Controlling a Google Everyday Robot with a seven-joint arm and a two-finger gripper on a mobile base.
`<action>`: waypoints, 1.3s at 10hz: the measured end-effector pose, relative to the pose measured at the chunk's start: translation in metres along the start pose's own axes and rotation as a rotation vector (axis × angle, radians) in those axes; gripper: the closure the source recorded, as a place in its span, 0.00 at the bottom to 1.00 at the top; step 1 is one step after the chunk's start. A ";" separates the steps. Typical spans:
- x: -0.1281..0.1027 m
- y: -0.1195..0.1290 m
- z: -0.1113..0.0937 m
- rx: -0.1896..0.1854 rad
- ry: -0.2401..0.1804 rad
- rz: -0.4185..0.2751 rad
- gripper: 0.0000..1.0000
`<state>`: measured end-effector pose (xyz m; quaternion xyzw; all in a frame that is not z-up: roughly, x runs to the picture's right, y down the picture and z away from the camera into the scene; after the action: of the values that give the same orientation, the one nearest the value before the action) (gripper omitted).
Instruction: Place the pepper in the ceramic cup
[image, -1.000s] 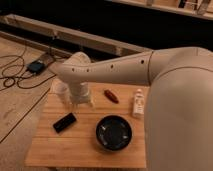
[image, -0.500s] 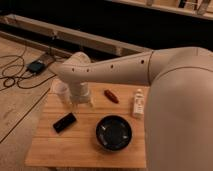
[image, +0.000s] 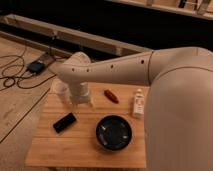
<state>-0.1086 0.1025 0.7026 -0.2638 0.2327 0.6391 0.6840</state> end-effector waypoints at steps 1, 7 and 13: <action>0.000 0.000 0.000 0.000 0.000 0.000 0.35; -0.052 -0.061 0.018 0.028 -0.031 -0.121 0.35; -0.127 -0.126 0.058 0.101 -0.100 -0.294 0.35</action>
<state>0.0060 0.0397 0.8380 -0.2282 0.1893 0.5319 0.7932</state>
